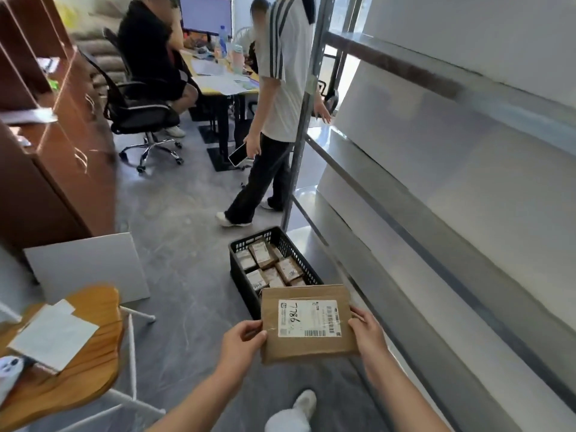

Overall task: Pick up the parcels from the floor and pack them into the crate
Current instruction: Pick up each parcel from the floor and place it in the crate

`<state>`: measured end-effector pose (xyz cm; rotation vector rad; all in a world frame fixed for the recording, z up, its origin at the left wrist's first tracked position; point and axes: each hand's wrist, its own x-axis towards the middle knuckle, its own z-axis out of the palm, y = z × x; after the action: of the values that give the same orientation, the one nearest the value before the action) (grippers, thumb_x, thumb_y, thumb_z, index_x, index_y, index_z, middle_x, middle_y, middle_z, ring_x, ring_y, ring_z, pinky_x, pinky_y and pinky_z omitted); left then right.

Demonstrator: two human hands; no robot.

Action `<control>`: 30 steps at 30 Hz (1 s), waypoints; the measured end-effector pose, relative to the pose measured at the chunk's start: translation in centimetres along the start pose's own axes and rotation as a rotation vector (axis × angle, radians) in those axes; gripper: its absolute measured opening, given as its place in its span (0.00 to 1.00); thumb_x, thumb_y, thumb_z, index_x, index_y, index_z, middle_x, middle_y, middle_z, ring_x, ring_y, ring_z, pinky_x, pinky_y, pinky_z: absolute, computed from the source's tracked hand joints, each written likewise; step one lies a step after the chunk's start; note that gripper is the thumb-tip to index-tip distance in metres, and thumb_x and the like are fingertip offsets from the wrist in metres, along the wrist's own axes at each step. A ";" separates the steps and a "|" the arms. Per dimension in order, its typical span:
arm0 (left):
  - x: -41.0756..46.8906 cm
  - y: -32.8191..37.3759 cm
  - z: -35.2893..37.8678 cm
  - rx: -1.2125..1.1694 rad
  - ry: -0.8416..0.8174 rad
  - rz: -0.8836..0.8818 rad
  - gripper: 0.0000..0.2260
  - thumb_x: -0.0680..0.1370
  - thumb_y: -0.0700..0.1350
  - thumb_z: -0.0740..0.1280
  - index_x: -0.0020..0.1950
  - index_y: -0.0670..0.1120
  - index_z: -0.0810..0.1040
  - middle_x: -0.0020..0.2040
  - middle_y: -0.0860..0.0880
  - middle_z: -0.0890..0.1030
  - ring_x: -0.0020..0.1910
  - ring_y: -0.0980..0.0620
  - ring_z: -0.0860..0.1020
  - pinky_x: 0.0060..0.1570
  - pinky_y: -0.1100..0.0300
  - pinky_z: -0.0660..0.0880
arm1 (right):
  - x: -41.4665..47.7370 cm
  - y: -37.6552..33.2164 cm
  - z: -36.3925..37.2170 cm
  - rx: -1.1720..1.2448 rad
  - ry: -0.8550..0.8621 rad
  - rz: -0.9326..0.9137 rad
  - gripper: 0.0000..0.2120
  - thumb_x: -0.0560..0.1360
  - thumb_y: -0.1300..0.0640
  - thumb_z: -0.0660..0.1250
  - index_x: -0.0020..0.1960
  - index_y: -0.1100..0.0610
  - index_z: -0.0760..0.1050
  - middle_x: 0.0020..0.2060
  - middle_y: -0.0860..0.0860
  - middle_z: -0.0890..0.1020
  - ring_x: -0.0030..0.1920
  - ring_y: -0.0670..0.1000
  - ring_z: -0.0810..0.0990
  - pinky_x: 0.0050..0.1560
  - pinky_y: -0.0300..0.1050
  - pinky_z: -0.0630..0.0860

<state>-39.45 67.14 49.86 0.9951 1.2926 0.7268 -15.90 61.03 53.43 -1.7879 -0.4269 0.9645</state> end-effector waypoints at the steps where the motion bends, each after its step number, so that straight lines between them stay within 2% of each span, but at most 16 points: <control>1: 1.5 0.5 0.3 0.016 0.016 -0.011 0.07 0.75 0.33 0.70 0.49 0.44 0.82 0.48 0.47 0.85 0.52 0.50 0.82 0.58 0.52 0.78 | 1.9 -0.3 0.6 -0.008 -0.020 -0.002 0.14 0.79 0.66 0.60 0.61 0.55 0.76 0.51 0.51 0.82 0.47 0.46 0.80 0.37 0.35 0.76; 5: 7.9 2.5 1.9 0.068 0.111 -0.033 0.07 0.74 0.34 0.71 0.50 0.43 0.83 0.47 0.48 0.85 0.50 0.52 0.82 0.53 0.58 0.77 | 10.1 -2.2 3.0 -0.063 -0.134 -0.004 0.14 0.80 0.66 0.59 0.61 0.54 0.75 0.48 0.47 0.81 0.46 0.44 0.79 0.36 0.34 0.76; 7: 10.8 3.1 3.2 0.097 0.141 -0.064 0.07 0.74 0.33 0.71 0.49 0.42 0.82 0.47 0.47 0.85 0.50 0.51 0.82 0.53 0.57 0.77 | 14.0 -3.0 3.9 -0.089 -0.176 0.001 0.14 0.80 0.67 0.58 0.62 0.56 0.73 0.49 0.49 0.80 0.46 0.43 0.78 0.35 0.28 0.75; 11: 15.5 3.2 6.1 0.159 0.187 -0.137 0.07 0.73 0.31 0.70 0.48 0.41 0.82 0.47 0.46 0.85 0.50 0.49 0.82 0.55 0.55 0.77 | 20.1 -3.5 4.4 -0.180 -0.234 0.031 0.14 0.80 0.69 0.58 0.62 0.57 0.72 0.52 0.49 0.78 0.49 0.43 0.78 0.39 0.27 0.76; 13: 17.6 3.0 7.6 0.176 0.194 -0.176 0.08 0.73 0.30 0.70 0.48 0.41 0.81 0.47 0.45 0.84 0.48 0.49 0.82 0.55 0.55 0.77 | 23.1 -3.0 4.2 -0.227 -0.249 0.064 0.15 0.79 0.70 0.58 0.63 0.59 0.72 0.56 0.52 0.78 0.52 0.46 0.77 0.42 0.27 0.75; 15: 19.3 2.6 8.9 0.174 0.194 -0.221 0.09 0.72 0.30 0.70 0.46 0.43 0.81 0.47 0.44 0.84 0.47 0.49 0.81 0.53 0.56 0.77 | 25.5 -2.4 4.3 -0.265 -0.247 0.107 0.17 0.79 0.72 0.57 0.64 0.60 0.72 0.60 0.55 0.78 0.57 0.49 0.76 0.51 0.33 0.74; 18: 21.9 1.7 10.8 0.178 0.192 -0.305 0.09 0.74 0.32 0.69 0.43 0.47 0.79 0.46 0.46 0.83 0.46 0.51 0.80 0.51 0.58 0.76 | 29.3 -1.6 5.1 -0.290 -0.260 0.173 0.17 0.79 0.70 0.58 0.65 0.59 0.71 0.63 0.55 0.77 0.63 0.52 0.76 0.62 0.47 0.74; 22: 26.7 0.2 12.5 0.189 0.193 -0.378 0.08 0.76 0.36 0.65 0.49 0.47 0.80 0.48 0.48 0.83 0.47 0.54 0.80 0.46 0.60 0.75 | 34.8 -0.6 7.4 -0.347 -0.273 0.216 0.19 0.78 0.70 0.58 0.67 0.57 0.71 0.61 0.51 0.77 0.60 0.49 0.76 0.57 0.42 0.73; 25: 31.7 -1.5 13.1 0.193 0.192 -0.412 0.10 0.77 0.37 0.64 0.56 0.42 0.80 0.52 0.47 0.83 0.50 0.51 0.79 0.49 0.59 0.74 | 39.3 1.3 9.8 -0.434 -0.257 0.202 0.23 0.76 0.70 0.61 0.68 0.54 0.72 0.63 0.51 0.77 0.58 0.47 0.77 0.57 0.41 0.74; 28: 37.1 -3.4 13.6 0.189 0.177 -0.465 0.08 0.78 0.37 0.62 0.53 0.45 0.80 0.50 0.49 0.82 0.49 0.51 0.79 0.48 0.57 0.75 | 43.5 3.7 12.6 -0.508 -0.223 0.193 0.24 0.77 0.66 0.63 0.71 0.52 0.70 0.61 0.47 0.67 0.56 0.45 0.74 0.55 0.39 0.70; 30: 40.5 -5.0 13.8 0.186 0.181 -0.498 0.08 0.79 0.39 0.61 0.50 0.48 0.79 0.48 0.50 0.81 0.48 0.50 0.78 0.51 0.55 0.75 | 46.0 5.7 14.5 -0.569 -0.240 0.204 0.26 0.78 0.65 0.61 0.74 0.51 0.66 0.60 0.46 0.65 0.56 0.45 0.72 0.56 0.39 0.69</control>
<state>-19.79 98.37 27.67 0.7163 1.7071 0.3197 0.45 98.25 26.93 -2.2634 -0.7365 1.2991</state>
